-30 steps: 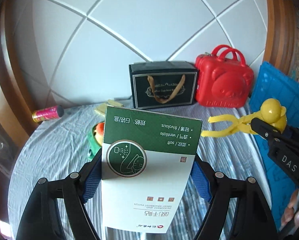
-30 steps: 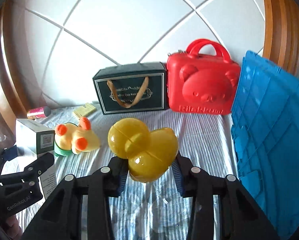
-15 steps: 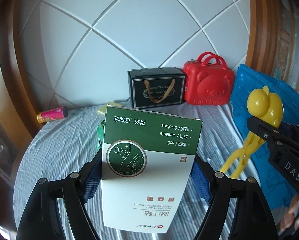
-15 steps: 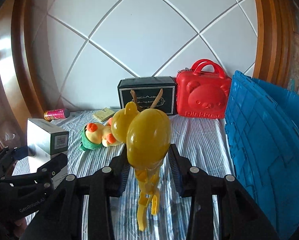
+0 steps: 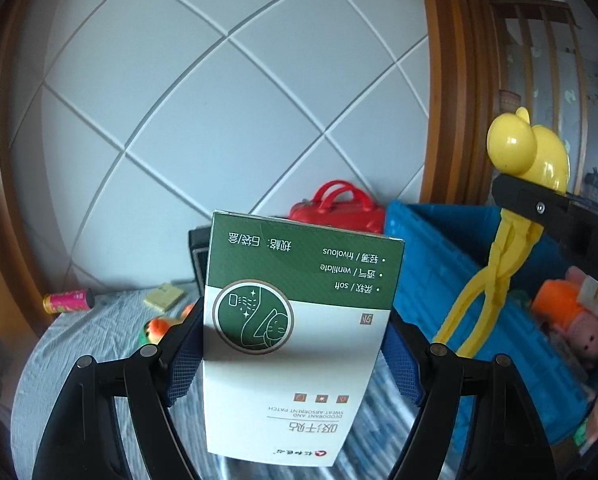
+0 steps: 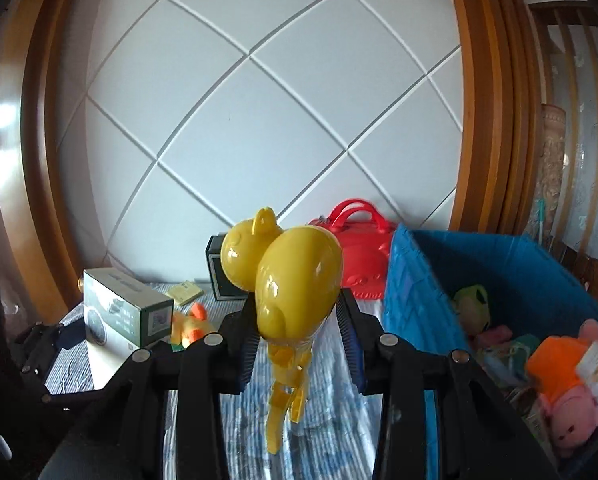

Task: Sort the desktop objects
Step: 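Lift the box and yellow duck toy and carry them over the blue bin, then open both tools to drop the box and duck toy into the bin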

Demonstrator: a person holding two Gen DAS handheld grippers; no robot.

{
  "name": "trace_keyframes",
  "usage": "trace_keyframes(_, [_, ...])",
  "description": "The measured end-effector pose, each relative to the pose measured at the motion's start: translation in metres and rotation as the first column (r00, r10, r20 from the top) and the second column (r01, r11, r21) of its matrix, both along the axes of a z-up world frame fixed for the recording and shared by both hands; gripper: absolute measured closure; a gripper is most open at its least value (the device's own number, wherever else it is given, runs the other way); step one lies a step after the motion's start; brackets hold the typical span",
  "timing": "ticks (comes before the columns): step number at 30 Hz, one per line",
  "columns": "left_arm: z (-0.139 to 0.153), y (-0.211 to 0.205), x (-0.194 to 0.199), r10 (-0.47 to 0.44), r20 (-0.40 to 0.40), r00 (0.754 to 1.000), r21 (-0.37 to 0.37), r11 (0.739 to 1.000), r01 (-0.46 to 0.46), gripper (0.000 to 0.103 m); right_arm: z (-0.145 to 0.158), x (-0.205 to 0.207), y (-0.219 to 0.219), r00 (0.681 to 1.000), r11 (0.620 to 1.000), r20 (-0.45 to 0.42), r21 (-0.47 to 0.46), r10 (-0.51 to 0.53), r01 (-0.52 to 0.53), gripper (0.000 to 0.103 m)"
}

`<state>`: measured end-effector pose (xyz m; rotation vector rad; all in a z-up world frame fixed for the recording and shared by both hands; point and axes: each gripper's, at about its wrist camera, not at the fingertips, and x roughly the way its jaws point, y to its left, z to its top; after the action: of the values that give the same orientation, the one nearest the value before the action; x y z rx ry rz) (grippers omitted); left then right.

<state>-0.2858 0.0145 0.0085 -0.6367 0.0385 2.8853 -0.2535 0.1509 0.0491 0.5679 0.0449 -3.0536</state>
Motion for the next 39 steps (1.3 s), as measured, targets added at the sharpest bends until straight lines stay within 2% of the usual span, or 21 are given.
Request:
trace_keyframes(6, [0.055, 0.109, 0.011, -0.032, -0.124, 0.992, 0.06, 0.997, 0.04, 0.024, 0.074, 0.026, 0.1, 0.988, 0.999, -0.145, 0.024, -0.043, 0.047, 0.067])
trace_keyframes(9, [0.069, 0.171, 0.01, -0.059, -0.119, 0.991, 0.063, 0.996, 0.067, 0.024, 0.099, 0.031, 0.154, 0.986, 0.996, -0.154, 0.058, -0.064, 0.074, 0.067])
trace_keyframes(11, [0.067, 0.208, 0.006, -0.079, -0.087, 0.993, 0.05, 0.995, 0.083, 0.024, 0.105, 0.03, 0.189, 0.988, 0.994, -0.137, 0.074, -0.075, 0.086, 0.067])
trace_keyframes(14, [0.056, 0.256, 0.0, -0.102, -0.032, 0.994, 0.018, 0.995, 0.103, 0.024, 0.095, 0.017, 0.24, 0.993, 0.993, -0.073, 0.067, -0.088, 0.093, 0.067])
trace_keyframes(19, [0.027, 0.308, -0.011, -0.116, 0.072, 0.991, -0.042, 0.992, 0.119, 0.024, 0.055, -0.015, 0.302, 0.995, 0.997, 0.059, 0.01, -0.077, 0.077, 0.067])
trace_keyframes(24, [0.006, 0.33, -0.023, -0.104, 0.16, 0.982, -0.088, 0.989, 0.119, 0.023, 0.014, -0.045, 0.329, 0.98, 0.998, 0.186, -0.001, -0.066, 0.067, 0.067])
trace_keyframes(29, [-0.003, 0.34, -0.019, -0.072, 0.165, 0.984, -0.117, 0.989, 0.092, 0.02, -0.004, -0.058, 0.339, 0.97, 0.998, 0.236, -0.015, -0.06, 0.065, 0.065])
trace_keyframes(30, [-0.004, 0.341, -0.019, -0.066, 0.169, 0.983, -0.121, 0.989, 0.087, 0.019, -0.006, -0.06, 0.34, 0.968, 0.997, 0.243, -0.018, -0.063, 0.07, 0.058])
trace_keyframes(31, [-0.006, 0.342, -0.021, -0.06, 0.174, 0.983, -0.122, 0.989, 0.082, 0.019, -0.007, -0.061, 0.342, 0.966, 0.997, 0.249, -0.018, -0.066, 0.073, 0.04])
trace_keyframes(33, [-0.011, 0.342, -0.023, -0.043, 0.195, 0.98, -0.138, 0.988, 0.071, 0.017, -0.009, -0.062, 0.343, 0.965, 0.997, 0.254, -0.014, -0.069, 0.075, 0.018])
trace_keyframes(36, [-0.022, 0.346, -0.027, -0.019, 0.233, 0.972, -0.171, 0.983, 0.06, 0.017, -0.012, -0.061, 0.344, 0.963, 0.997, 0.26, -0.008, -0.069, 0.073, 0.015])
trace_keyframes(39, [-0.026, 0.345, -0.024, -0.026, 0.247, 0.969, -0.163, 0.984, 0.067, 0.017, -0.014, -0.058, 0.347, 0.964, 0.997, 0.255, -0.013, -0.075, 0.081, 0.015])
